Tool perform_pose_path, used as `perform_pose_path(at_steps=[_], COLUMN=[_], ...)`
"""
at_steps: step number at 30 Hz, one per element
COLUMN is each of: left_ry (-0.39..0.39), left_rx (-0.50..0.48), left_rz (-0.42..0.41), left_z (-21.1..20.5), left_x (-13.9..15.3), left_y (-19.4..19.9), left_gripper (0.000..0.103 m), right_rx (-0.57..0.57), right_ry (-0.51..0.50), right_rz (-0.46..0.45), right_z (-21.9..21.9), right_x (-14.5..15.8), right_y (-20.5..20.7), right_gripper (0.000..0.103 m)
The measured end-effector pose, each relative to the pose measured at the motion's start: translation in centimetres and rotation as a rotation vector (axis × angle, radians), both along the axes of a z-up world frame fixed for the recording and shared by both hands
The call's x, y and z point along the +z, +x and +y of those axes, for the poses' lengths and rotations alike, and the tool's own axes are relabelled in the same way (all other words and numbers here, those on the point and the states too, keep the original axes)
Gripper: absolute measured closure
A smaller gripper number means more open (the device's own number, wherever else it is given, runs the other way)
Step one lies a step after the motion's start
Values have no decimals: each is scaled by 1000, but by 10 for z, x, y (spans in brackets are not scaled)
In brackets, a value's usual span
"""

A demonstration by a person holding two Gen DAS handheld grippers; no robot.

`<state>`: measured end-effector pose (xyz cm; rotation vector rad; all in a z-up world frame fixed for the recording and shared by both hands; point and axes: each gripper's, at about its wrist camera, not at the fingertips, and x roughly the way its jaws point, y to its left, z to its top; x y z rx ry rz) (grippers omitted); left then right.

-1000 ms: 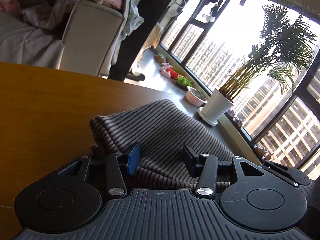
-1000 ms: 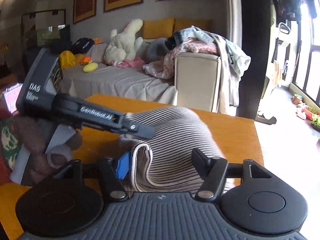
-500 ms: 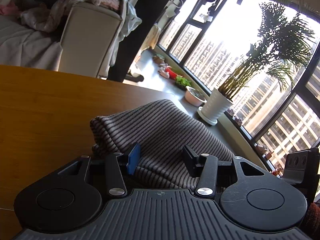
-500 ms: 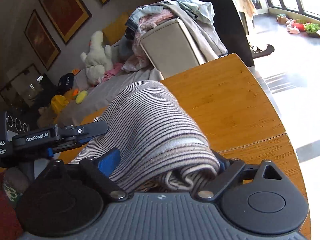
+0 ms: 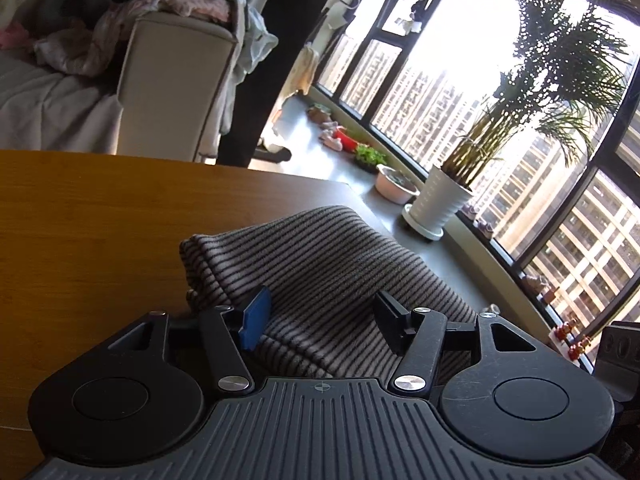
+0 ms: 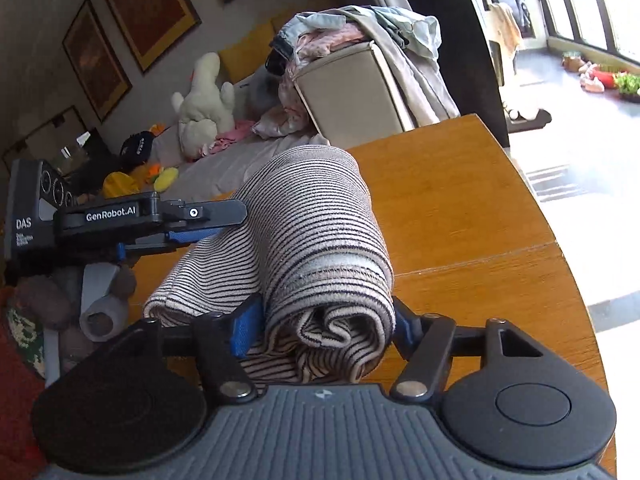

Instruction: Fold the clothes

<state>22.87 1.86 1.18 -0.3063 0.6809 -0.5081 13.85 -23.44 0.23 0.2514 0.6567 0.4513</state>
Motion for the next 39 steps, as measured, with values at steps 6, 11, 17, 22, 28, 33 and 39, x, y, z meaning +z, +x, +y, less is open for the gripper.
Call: perform_pose_path(at_steps=[6,11,17,22,28,33,39], left_ry=[-21,-37,-37,-19,-19,-19,-30], left_rx=[35,78,55,52,46,48,42], left_rz=[7,-13,77,101,100,103,107], left_z=[1,8,2,-3,-2,-1,2], left_x=[5,20,6,-8,-9,-12,-15], left_y=[-4,-27,-38,-35,-34,-36,-34], left_gripper=[37,36,40,39,38,35,35], right_rx=[-6,-20,-19,-9,-11,72,105], right_ry=[-24,21,-15,-75,-49,-37,-15], right_rz=[-24,-23,-39,-53,-106,-23,135], right_z=[0,-6,-2,-5,-16,7,19], right_x=[-2,-6,-4,12,54,55,26], right_y=[-4,-5,-10,-16,7,65,109], right_gripper=[32,31,31,31,20,18,11])
